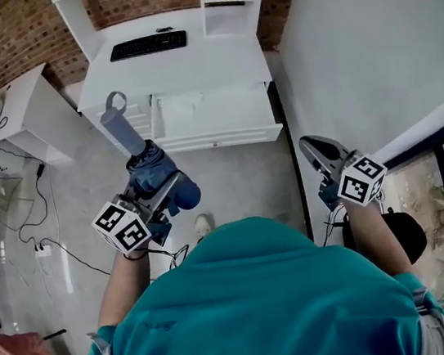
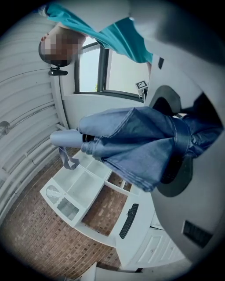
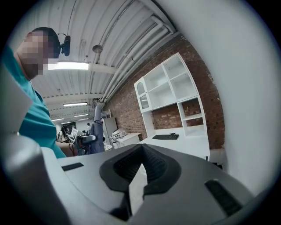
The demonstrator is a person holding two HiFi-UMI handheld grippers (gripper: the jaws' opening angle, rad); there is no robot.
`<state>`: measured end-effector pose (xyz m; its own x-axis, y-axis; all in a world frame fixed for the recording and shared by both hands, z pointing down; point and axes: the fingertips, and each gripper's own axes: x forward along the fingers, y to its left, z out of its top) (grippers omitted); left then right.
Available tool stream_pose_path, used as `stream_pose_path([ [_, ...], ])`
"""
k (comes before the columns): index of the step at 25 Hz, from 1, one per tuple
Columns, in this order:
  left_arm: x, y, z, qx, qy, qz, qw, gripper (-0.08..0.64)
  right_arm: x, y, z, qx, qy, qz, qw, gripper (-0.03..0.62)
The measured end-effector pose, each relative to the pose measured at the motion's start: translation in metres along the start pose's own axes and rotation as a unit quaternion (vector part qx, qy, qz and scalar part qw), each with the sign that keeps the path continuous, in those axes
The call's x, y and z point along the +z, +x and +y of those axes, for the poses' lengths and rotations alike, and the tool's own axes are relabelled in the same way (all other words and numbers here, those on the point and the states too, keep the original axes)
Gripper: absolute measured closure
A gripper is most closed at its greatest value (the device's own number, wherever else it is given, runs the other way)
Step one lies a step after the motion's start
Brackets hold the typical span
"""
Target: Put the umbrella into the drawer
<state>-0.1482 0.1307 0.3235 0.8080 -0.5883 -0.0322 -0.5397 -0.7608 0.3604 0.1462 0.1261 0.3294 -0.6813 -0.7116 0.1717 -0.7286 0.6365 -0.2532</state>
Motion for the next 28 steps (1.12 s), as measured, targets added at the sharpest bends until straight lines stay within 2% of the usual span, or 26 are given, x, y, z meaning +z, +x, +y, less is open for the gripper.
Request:
stream_pose_path([
  [5, 0.041, 0.019, 0.075, -0.027, 0.016, 0.010, 0.9994, 0.308, 0.026, 0.081, -0.012, -0.013, -0.002, 0.000, 1.000, 0.569],
  [13, 0.084, 0.052, 0.181, -0.053, 0.012, 0.021, 0.9983, 0.308, 0.063, 0.187, -0.046, -0.034, -0.009, 0.006, 0.999, 0.569],
  [19, 0.093, 0.076, 0.226, -0.063, 0.005, 0.033, 0.9975, 0.308, 0.072, 0.228, -0.076, -0.047, 0.001, 0.015, 0.999, 0.569],
  [28, 0.081, 0.135, 0.259, -0.045, 0.004, 0.053, 0.9976, 0.308, 0.067, 0.262, -0.145, -0.018, 0.022, 0.034, 0.999, 0.569],
])
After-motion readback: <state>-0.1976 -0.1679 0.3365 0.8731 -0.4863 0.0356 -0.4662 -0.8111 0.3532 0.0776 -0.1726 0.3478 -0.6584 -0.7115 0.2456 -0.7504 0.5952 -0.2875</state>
